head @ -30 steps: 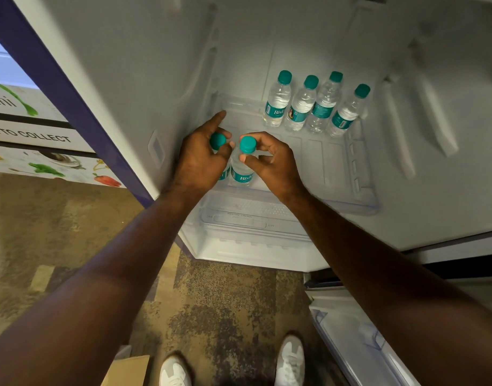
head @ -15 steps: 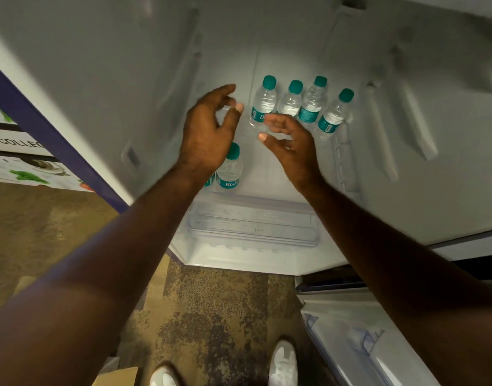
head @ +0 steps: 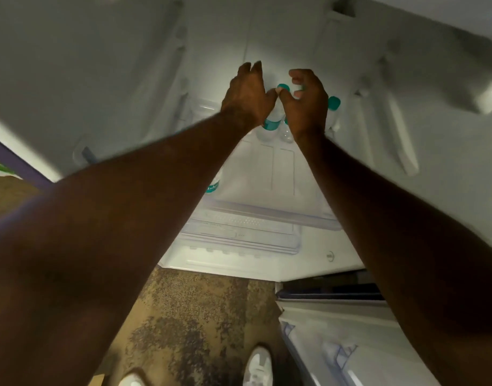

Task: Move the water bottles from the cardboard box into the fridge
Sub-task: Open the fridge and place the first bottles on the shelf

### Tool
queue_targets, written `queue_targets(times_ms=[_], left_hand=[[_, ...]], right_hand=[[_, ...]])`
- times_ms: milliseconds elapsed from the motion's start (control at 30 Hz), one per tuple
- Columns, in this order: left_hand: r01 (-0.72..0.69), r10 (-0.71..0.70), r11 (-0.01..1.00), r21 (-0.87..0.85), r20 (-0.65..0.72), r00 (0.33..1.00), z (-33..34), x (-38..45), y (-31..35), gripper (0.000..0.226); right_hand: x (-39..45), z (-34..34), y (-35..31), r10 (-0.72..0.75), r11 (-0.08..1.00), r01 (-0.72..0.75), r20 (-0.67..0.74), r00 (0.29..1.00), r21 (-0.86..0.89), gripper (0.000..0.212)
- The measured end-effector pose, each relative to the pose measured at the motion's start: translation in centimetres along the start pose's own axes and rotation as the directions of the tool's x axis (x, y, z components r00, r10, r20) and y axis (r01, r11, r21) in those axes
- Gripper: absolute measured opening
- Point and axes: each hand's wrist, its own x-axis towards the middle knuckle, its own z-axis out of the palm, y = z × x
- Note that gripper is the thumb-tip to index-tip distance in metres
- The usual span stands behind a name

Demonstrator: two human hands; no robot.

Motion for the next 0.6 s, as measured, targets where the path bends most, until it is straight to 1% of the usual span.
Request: queue_targets(times_ms=[100, 200, 267, 333, 467, 600], left_hand=[[0.031, -0.031, 1.0, -0.001, 0.0, 1.0, 0.1, 1.7, 0.5, 0.066], [0.013, -0.017, 0.998, 0.064, 0.051, 0.999, 0.9, 2.4, 0.3, 0.054], [-0.016, 0.008, 0.994, 0.104, 0.08, 0.997, 1.5, 2.7, -0.1, 0.046], [-0.048, 0.037, 0.99, 0.134, 0.079, 0.996, 2.0, 2.8, -0.4, 0.047], [-0.084, 0.086, 0.971, 0.225, 0.001, 0.996, 2.2, 3.5, -1.3, 0.044], [-0.029, 0.036, 0.986, 0.162, -0.039, 0.999, 1.7, 4.1, -2.1, 0.045]], right_hand=[[0.8, 0.8, 0.2, 0.022, 0.992, -0.018, 0.03, 0.999, -0.125, 0.043], [0.8, 1.3, 0.8, 0.037, 0.977, -0.025, 0.055, 0.998, -0.21, 0.044], [0.8, 1.6, 1.1, 0.026, 0.973, -0.008, 0.072, 0.997, -0.231, 0.043], [0.9, 1.8, 1.3, 0.016, 0.971, 0.005, 0.086, 0.996, -0.239, 0.042], [1.3, 2.2, 1.8, 0.026, 0.967, -0.003, 0.087, 0.996, -0.255, 0.043], [1.4, 2.4, 2.6, 0.079, 0.97, -0.063, 0.058, 0.995, -0.234, 0.042]])
